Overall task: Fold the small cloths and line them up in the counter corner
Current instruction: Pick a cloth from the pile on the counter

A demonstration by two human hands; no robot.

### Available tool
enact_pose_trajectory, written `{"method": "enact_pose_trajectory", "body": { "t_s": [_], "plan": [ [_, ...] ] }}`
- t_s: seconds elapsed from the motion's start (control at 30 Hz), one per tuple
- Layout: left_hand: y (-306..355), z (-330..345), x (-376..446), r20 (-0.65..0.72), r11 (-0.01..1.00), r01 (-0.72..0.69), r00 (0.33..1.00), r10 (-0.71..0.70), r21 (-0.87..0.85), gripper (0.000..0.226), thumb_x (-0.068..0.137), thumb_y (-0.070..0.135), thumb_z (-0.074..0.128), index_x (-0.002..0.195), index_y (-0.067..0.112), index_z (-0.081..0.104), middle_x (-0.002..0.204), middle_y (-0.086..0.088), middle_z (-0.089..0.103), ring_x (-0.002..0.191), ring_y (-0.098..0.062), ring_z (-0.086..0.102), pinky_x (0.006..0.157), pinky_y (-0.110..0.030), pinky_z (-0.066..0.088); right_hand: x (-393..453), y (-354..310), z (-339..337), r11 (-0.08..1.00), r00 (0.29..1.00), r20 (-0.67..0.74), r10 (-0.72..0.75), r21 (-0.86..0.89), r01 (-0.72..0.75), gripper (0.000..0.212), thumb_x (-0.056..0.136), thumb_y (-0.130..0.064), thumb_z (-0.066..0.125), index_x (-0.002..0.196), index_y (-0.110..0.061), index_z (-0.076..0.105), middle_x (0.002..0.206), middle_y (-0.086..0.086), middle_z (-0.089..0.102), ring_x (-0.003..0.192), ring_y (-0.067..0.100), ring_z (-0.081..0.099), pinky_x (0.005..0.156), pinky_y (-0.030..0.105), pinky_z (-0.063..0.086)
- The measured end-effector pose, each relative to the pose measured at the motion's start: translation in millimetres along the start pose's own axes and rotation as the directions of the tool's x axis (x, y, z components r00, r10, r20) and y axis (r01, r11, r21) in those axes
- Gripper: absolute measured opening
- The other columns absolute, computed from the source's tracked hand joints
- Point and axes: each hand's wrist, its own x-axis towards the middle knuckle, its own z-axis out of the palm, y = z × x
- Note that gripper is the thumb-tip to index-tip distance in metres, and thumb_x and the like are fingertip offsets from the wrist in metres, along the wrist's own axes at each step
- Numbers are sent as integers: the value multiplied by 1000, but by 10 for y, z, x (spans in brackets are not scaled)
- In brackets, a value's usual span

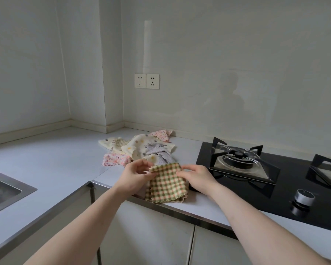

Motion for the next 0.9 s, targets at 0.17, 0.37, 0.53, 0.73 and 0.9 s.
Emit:
{"method": "enact_pose_trajectory", "body": {
  "t_s": [0.17, 0.37, 0.53, 0.73, 0.9],
  "plan": [
    [-8, 20, 38, 0, 997, 37, 999, -37, 63, 24, 85, 10, 81, 103, 24, 74, 86, 2, 67, 66, -1, 60, 65, -9, 48, 12, 71, -57, 991, 997, 57, -49, 130, 41, 51, 78, -1, 83, 124, -20, 71, 110, -4, 75, 100, 3, 70, 78, 12, 50],
    [-61, 34, 58, -7, 991, 60, 998, -59, 123, 10, 86, 23, 78, 92, 15, 76, 77, 1, 65, 72, -10, 57, 73, -24, 45, -22, 120, -39, 981, 991, -36, -130, 138, 134, 27, 79, -5, 85, 99, -21, 78, 97, -6, 78, 80, 5, 71, 74, 18, 53],
    [-20, 43, 14, 14, 997, 29, 999, -31, 75, 6, 93, 11, 69, 95, 10, 75, 79, -3, 77, 72, -12, 67, 85, -33, 56, -28, 160, -3, 973, 976, -142, -163, 139, 183, 17, 81, -10, 85, 92, -21, 80, 91, -3, 79, 75, 13, 70, 75, 27, 57],
    [15, 71, -19, -9, 991, 31, 1000, -30, 126, 19, 92, 7, 66, 91, 22, 78, 90, 1, 79, 78, -6, 72, 69, -17, 54, -71, 218, 67, 977, 957, -201, -211, -19, 212, 25, 81, -6, 76, 86, -30, 81, 89, -9, 78, 86, 11, 74, 75, 30, 63],
    [-3, 113, -49, -54, 932, 35, 998, -16, 360, 19, 86, 16, 64, 86, 31, 76, 81, 10, 76, 78, -6, 71, 71, -26, 57, -190, 205, 135, 946, 926, -226, -302, -194, 261, 24, 82, -12, 70, 84, -35, 79, 88, -18, 76, 81, 1, 70, 71, 24, 61]
  ]
}}
